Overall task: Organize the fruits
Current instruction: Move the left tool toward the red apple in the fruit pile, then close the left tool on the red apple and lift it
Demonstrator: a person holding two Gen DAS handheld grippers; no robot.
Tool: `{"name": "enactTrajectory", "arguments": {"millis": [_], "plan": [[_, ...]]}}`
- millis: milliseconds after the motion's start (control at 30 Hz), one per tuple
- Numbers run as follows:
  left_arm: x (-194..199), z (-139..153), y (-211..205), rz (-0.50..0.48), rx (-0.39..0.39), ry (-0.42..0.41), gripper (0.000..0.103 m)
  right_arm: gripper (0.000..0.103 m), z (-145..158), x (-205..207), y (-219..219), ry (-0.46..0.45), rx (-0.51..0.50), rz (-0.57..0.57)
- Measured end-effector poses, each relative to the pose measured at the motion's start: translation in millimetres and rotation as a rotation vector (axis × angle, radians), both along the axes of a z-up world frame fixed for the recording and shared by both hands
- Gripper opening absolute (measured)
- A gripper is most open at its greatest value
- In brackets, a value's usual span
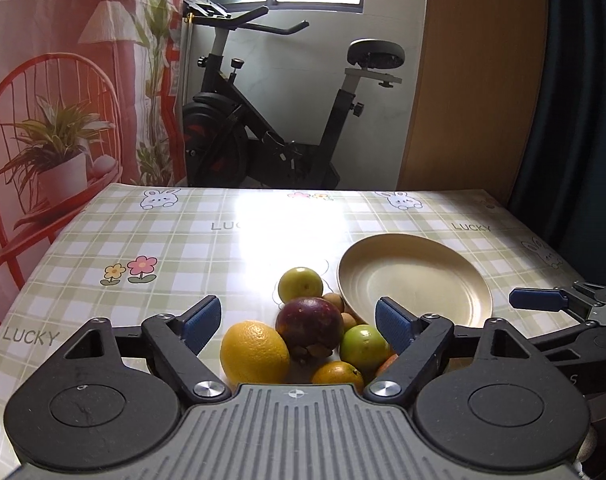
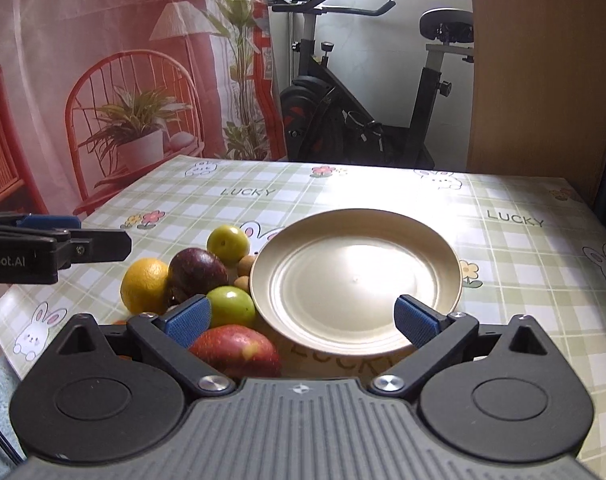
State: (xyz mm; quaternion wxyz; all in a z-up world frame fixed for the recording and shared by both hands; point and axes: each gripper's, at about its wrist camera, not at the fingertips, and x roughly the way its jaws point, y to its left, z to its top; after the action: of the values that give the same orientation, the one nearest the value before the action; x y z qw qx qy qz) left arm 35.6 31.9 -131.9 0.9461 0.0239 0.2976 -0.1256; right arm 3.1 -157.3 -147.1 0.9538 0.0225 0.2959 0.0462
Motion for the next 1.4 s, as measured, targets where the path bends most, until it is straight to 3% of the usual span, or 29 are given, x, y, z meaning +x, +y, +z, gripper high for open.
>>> {"name": "enactTrajectory", "arguments": {"millis": [100, 267, 400, 600, 733, 1000, 1300, 1400], "plan": [[-1.5, -4.9, -4.3, -0.019, 0.036, 0.020, 0.086, 0.097, -6.0, -3.4, 1.0, 0.016, 0.010, 0.045], [1.4, -9.7, 1.8, -0.014, -0.012, 0.078, 0.086, 0.088, -12.8, -4.4, 1.6, 0.035, 0.033, 0.088], [-2.0, -13.6, 1.3, -0.019, -0.004, 0.067, 0.085, 0.082, -17.5, -6.4, -0.2, 0.044, 0.041, 0.105], [-4.1, -17.9, -13.1, -0.052, 0.028, 0.046, 0.082, 0.080, -27.6, -16.5, 2.4, 0.076, 0.020, 0.155], [-1.5, -21.9, -20.7, -0.111, 0.034, 0.072, 0.067, 0.080, -34.7, -16.3, 9.2, 0.094, -0.003, 0.192], [5.5, -31.8, -42.7, -0.275, 0.037, 0.135, 0.066, 0.074, -38.5, -3.7, 16.8, 0.088, -0.027, 0.244], [19.2, -51.0, -53.3, -0.318, 0.004, 0.229, 0.065, 0.072, -45.2, 4.3, 9.8, 0.085, 0.039, 0.265], [23.0, -55.9, -56.5, -0.327, -0.003, 0.245, 0.055, 0.072, -46.5, 5.4, 9.3, 0.085, 0.065, 0.264]]}}
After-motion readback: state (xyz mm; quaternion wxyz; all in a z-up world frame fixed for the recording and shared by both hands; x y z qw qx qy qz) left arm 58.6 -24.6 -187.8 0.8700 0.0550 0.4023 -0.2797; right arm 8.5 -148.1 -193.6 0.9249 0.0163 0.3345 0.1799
